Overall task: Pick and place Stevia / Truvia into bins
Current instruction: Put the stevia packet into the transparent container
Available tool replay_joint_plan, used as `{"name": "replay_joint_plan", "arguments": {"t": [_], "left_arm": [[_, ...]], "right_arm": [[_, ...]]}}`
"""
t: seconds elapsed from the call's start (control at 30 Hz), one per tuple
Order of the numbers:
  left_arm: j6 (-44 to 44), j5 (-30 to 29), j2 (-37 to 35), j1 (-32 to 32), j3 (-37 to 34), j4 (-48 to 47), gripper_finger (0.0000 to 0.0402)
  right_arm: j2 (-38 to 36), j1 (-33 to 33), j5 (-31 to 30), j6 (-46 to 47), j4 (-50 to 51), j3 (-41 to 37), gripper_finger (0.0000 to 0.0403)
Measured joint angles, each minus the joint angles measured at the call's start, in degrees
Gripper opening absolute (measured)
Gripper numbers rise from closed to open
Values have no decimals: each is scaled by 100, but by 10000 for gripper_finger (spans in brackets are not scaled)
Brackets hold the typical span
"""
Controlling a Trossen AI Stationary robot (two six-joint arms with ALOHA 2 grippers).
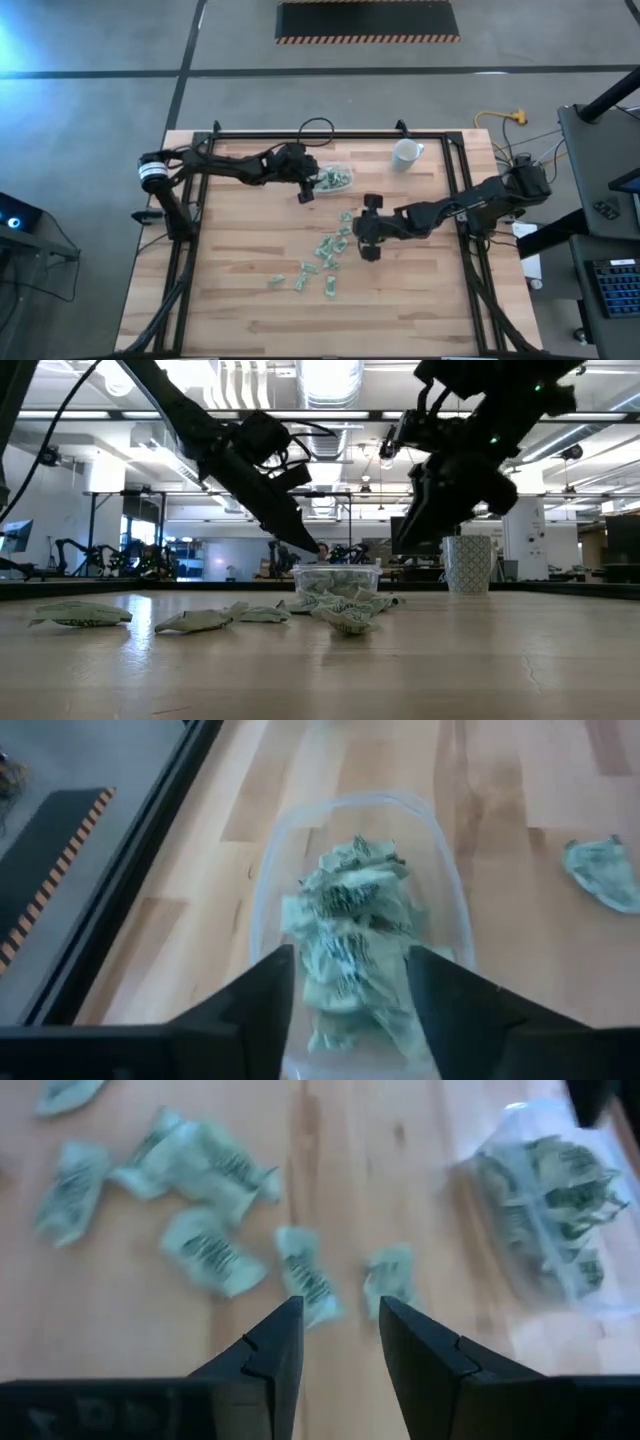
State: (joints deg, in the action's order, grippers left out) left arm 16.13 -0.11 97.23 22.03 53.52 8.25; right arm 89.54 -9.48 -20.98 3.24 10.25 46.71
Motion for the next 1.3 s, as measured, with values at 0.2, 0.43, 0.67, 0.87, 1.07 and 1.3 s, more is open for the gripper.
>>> {"name": "replay_joint_plan", "arguments": {"t": [0.2,0.43,0.67,0.87,1.07,1.3], "left_arm": [[-227,4,-815,-173,-15,-1170,213],[-517,8,-1777,-735,-42,-2649,214],[-1006,-28,-2496,-1399,-142,-3340,214],[-1681,-34,-3020,-2023,-561,-3366,214],[-2593,-34,-3467,-2795,-1191,-3432,214],[-3374,-567,-3644,-3569,-1892,-3031,214]], "right_arm": [[368,752,316,67,-826,-139,123],[1062,1395,1328,-78,-1110,-49,123],[1414,1465,1383,-220,-1140,84,120],[1334,1465,1616,-348,-1023,76,53],[1123,1463,1713,-351,-961,53,13],[680,1491,1543,-655,-1432,56,12]]}}
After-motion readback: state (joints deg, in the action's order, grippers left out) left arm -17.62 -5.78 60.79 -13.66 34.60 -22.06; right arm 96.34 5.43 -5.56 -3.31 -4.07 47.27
